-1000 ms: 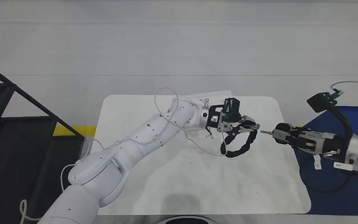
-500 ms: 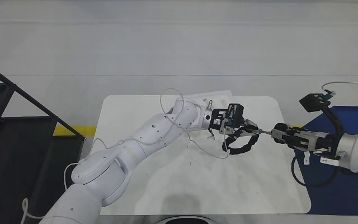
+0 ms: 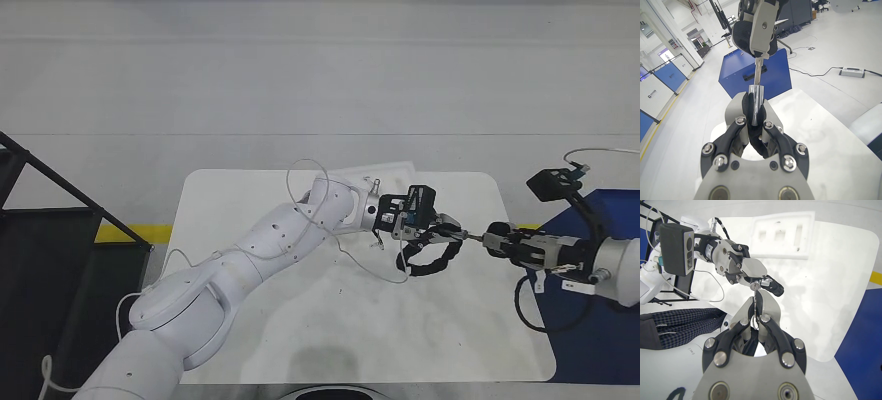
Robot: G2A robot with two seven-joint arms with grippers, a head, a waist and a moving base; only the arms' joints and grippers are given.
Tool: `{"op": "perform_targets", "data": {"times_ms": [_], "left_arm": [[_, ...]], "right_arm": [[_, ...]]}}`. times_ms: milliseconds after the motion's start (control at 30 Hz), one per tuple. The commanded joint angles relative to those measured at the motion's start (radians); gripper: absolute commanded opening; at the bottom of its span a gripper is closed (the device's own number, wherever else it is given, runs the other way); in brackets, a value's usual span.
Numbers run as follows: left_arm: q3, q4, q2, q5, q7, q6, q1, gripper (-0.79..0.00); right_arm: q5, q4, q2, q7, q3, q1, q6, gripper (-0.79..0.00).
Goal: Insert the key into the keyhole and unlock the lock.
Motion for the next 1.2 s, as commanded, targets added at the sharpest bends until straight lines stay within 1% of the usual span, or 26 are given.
{"op": "perform_targets", "data": {"times_ms": [0, 400, 700, 733, 767, 900, 1000, 1033, 1100, 1167], "left_arm": [[-0.003, -0.001, 0.0, 0.002, 0.001, -0.003, 0.002, -0.785], [-0.016, -0.009, -0.007, 0.017, -0.002, -0.014, 0.003, -0.785], [-0.02, -0.001, -0.017, 0.021, -0.001, -0.025, 0.001, -0.785], [-0.02, 0.001, -0.018, 0.022, 0.0, -0.027, 0.001, -0.785], [-0.022, 0.004, -0.018, 0.02, 0.003, -0.029, 0.001, -0.785], [-0.033, 0.026, -0.019, 0.005, 0.007, -0.041, 0.004, -0.785], [-0.041, 0.038, -0.019, -0.011, 0.006, -0.065, 0.007, -0.785], [-0.043, 0.042, -0.018, -0.019, 0.008, -0.083, 0.009, -0.785], [-0.05, 0.053, -0.016, -0.038, 0.018, -0.12, 0.012, -0.785], [-0.059, 0.066, -0.013, -0.048, 0.009, -0.139, 0.013, -0.785]], "right_arm": [[-0.003, 0.0, 0.001, -0.003, -0.005, 0.003, 0.001, -0.785], [-0.032, 0.009, 0.009, -0.015, -0.05, 0.028, 0.032, -0.785], [-0.047, 0.022, 0.012, -0.02, -0.11, 0.062, 0.065, -0.785], [-0.048, 0.024, 0.013, -0.02, -0.116, 0.066, 0.069, -0.674], [-0.049, 0.027, 0.013, -0.02, -0.12, 0.071, 0.072, 0.0], [-0.03, 0.04, 0.013, -0.038, -0.127, 0.089, 0.062, 0.0], [0.0, 0.051, 0.013, -0.061, -0.123, 0.096, 0.016, 0.0], [0.008, 0.051, 0.012, -0.08, -0.118, 0.1, -0.016, 0.0], [0.031, 0.062, 0.012, -0.102, -0.117, 0.097, -0.117, 0.0], [0.06, 0.074, 0.012, -0.109, -0.113, 0.093, -0.223, 0.0]]}}
